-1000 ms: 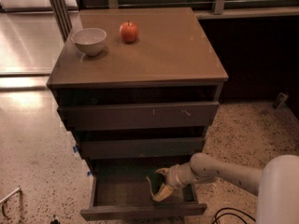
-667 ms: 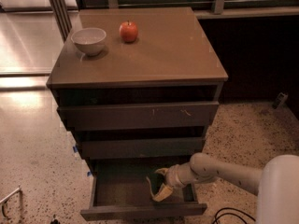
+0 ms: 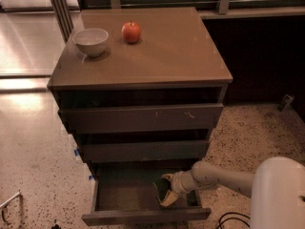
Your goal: Place sponge into bottom drawer
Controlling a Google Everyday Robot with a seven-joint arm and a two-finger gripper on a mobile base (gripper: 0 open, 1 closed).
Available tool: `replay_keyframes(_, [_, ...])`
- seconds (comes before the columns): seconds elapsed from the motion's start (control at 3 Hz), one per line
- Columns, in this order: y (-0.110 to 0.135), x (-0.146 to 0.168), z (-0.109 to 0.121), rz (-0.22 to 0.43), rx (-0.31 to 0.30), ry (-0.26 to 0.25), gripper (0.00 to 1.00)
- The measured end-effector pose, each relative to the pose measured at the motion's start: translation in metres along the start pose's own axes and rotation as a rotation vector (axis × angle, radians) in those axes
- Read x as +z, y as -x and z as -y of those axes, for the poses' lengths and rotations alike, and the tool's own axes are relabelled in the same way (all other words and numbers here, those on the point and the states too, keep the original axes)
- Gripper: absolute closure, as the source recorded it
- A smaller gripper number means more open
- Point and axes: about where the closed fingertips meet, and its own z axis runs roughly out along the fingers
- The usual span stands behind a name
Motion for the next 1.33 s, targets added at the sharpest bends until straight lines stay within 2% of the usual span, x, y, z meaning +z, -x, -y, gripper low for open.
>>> replay_keyframes(0.33, [-0.026,0.022,0.018,-0.002,-0.026,-0.005,1.00])
replay_keyframes(0.67, [-0.050,0.050,0.040,0.039,-0.041,0.001,1.00])
replay_keyframes(1.33, [-0.074,0.078,0.063,0.098,-0.029,0.023,1.00])
